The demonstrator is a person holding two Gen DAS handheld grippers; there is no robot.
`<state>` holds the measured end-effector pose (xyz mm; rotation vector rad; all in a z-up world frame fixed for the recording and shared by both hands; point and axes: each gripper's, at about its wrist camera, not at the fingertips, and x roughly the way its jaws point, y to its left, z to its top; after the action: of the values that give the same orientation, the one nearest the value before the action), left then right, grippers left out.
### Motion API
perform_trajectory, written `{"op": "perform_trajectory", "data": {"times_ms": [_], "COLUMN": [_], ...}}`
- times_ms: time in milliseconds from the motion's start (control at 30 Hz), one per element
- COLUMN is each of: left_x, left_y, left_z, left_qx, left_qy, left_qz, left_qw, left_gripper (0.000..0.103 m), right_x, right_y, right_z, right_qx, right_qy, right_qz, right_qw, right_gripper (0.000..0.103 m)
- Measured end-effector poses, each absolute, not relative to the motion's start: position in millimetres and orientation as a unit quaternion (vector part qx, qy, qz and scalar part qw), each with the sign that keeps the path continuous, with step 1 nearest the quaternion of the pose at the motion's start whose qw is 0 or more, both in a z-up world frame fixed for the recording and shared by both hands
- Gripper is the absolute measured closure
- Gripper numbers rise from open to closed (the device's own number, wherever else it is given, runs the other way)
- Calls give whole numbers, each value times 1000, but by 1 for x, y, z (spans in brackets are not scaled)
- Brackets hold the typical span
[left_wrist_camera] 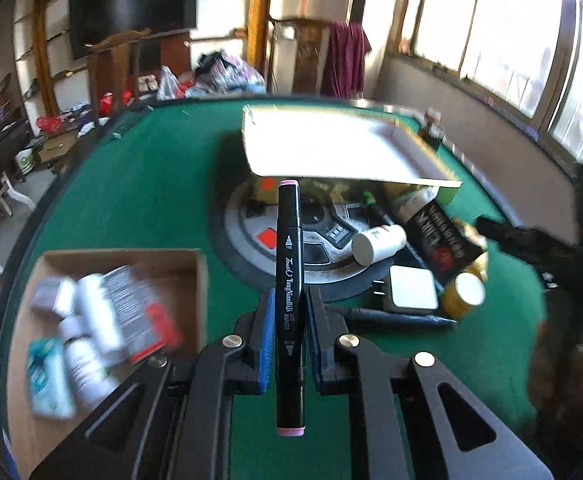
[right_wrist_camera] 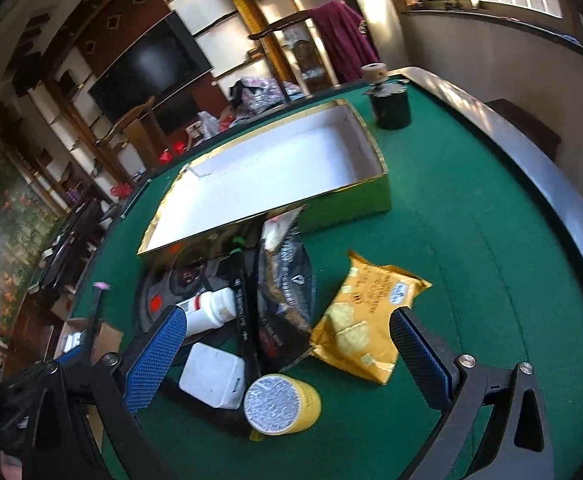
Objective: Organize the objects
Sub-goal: 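Carry the marker toward the cardboard tray with the left gripper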
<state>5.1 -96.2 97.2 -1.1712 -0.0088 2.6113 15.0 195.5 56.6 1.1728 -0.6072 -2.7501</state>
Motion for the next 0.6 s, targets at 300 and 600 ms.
{"op": "perform_trajectory", "data": {"times_ms": [300, 600], "left_x": [70, 101], "left_y": [-170, -213], "left_z": [113, 100], "left_qx": [-379, -369], "left_qy": [-69, -94], "left_qz": [914, 919], "left_qw": [127, 103], "left_gripper": [89, 89], "right_x": [38, 30], "right_y": [105, 39], "right_z": [75, 50], "right_qx": [392, 483], "right_qy": [-63, 52], "right_qz": [-904, -855], "right_qw": [157, 178], "right_gripper": [0, 16]}}
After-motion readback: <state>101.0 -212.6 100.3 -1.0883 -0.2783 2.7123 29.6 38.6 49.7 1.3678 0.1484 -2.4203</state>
